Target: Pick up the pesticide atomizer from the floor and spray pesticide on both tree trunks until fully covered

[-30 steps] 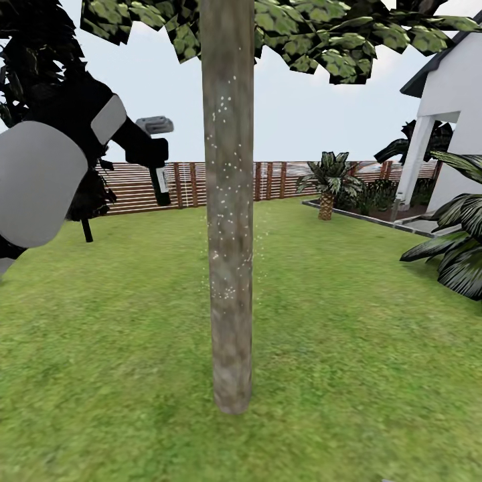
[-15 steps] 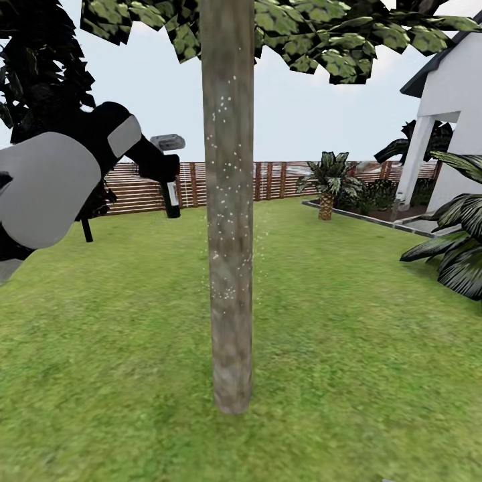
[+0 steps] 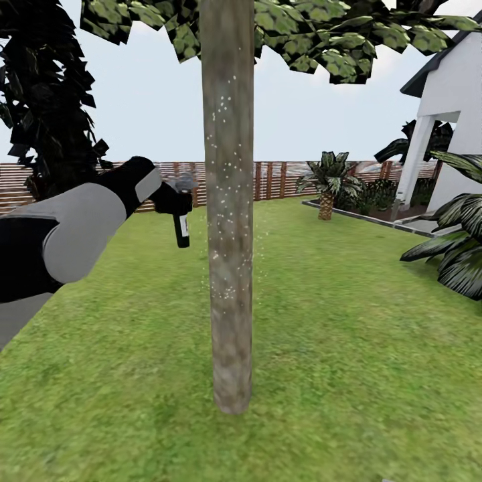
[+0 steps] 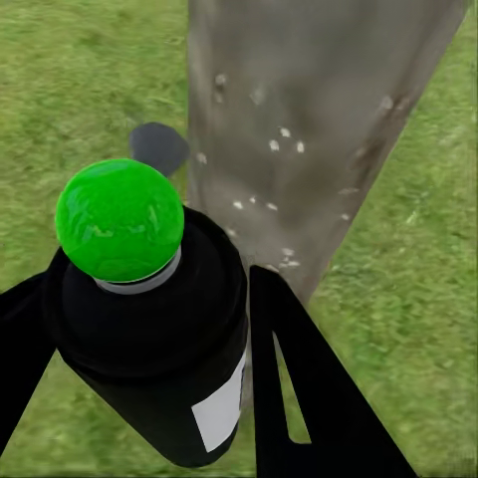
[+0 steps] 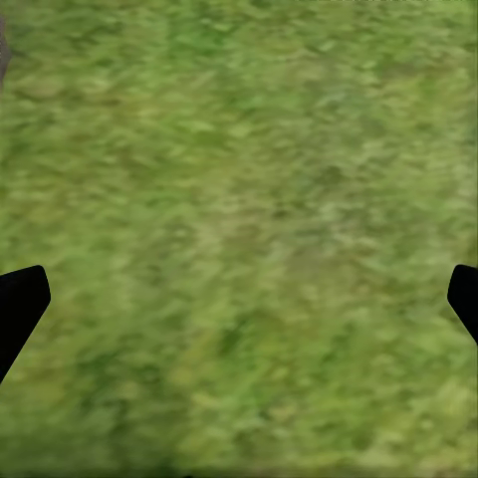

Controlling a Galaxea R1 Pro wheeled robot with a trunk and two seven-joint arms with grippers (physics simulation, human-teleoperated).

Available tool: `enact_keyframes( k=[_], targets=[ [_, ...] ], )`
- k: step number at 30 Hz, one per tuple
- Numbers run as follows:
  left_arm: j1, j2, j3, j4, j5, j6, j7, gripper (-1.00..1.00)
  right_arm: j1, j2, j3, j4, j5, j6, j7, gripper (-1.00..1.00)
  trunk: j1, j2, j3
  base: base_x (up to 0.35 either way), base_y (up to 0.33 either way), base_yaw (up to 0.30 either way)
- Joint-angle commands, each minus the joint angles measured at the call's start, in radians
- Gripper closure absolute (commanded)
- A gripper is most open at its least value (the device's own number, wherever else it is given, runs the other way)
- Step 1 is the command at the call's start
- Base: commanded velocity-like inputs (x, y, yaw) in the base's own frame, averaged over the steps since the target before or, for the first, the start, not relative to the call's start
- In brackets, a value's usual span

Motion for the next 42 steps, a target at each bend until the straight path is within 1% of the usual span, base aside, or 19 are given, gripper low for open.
enact_keyframes(
  k=[1,4,12,14,16,17,18,21,27,29,32,34,36,40,42],
  targets=[
    [0.016,0.0,0.001,0.0,0.001,-0.01,0.0,1.0,0.0,0.0,0.0,0.0,0.0,0.0,0.0,-1.0,0.0,-0.001,0.0,0.0,0.0,0.0],
    [0.068,0.001,0.001,0.0,0.0,-0.045,0.0,1.0,0.0,0.0,0.0,0.0,0.0,0.0,0.0,-1.0,0.0,-0.001,0.0,0.0,0.0,0.0],
    [0.105,0.003,0.001,0.0,-0.001,-0.055,0.0,1.0,0.0,0.0,0.0,0.0,0.0,0.0,0.0,-1.0,0.0,-0.001,0.0,0.0,0.0,0.0],
    [0.113,0.008,0.0,-0.002,-0.002,-0.056,0.0,1.0,0.0,0.0,0.0,0.0,0.0,0.0,0.0,-1.0,0.0,-0.001,0.0,0.0,0.0,0.0],
    [0.114,0.018,-0.002,-0.004,-0.003,-0.056,0.0,1.0,0.0,0.0,0.0,0.0,0.0,0.0,0.0,-1.0,0.0,-0.001,0.0,0.0,0.0,0.0],
    [0.115,0.045,-0.002,-0.005,-0.004,-0.055,0.0,1.0,0.0,0.0,0.0,0.0,0.0,0.0,0.0,-1.0,0.0,-0.001,0.0,0.0,0.0,0.0],
    [0.116,0.054,-0.002,-0.004,-0.004,-0.055,0.0,1.0,0.0,0.0,0.0,0.0,0.0,0.0,0.0,-1.0,0.0,-0.001,0.0,0.0,0.0,0.0],
    [0.129,0.06,-0.002,-0.002,-0.004,-0.056,0.0,1.0,0.0,0.0,0.0,0.0,0.0,0.0,0.0,-1.0,0.0,-0.001,0.0,0.0,0.0,0.0],
    [0.172,0.058,-0.003,-0.001,-0.004,-0.056,0.0,1.0,0.0,0.0,0.0,0.0,0.0,0.0,-0.001,-1.0,0.0,-0.001,0.0,0.0,0.0,0.0],
    [0.198,0.055,-0.003,0.0,-0.004,-0.06,0.0,1.0,0.0,0.0,0.0,0.0,0.0,0.0,-0.001,-1.0,0.0,-0.001,0.0,0.0,0.0,0.0],
    [0.216,0.045,-0.003,0.001,-0.004,-0.103,0.0,1.0,0.0,0.0,0.0,0.0,0.0,0.0,-0.001,-1.0,0.0,-0.001,0.0,0.0,0.0,0.0],
    [0.245,0.031,-0.004,0.001,-0.004,-0.119,0.0,1.0,0.0,0.0,0.0,0.0,0.0,0.0,-0.001,-1.0,0.0,-0.001,0.0,0.0,0.0,0.0],
    [0.267,0.023,-0.004,0.001,-0.004,-0.124,0.0,1.0,0.0,0.001,0.0,0.0,0.0,0.0,-0.001,-1.0,0.0,-0.001,0.0,0.0,0.0,0.0],
    [0.326,0.019,-0.004,0.001,-0.004,-0.132,0.0,1.0,0.0,0.001,0.0,0.0,0.0,0.0,0.0,-1.0,0.0,-0.001,0.0,0.0,0.0,0.0],
    [0.359,0.019,-0.004,0.001,-0.005,-0.17,0.0,1.0,0.0,0.002,0.0,0.0,0.0,0.0,-0.001,-1.0,0.0,-0.001,0.0,0.0,0.0,0.0]
  ],
)
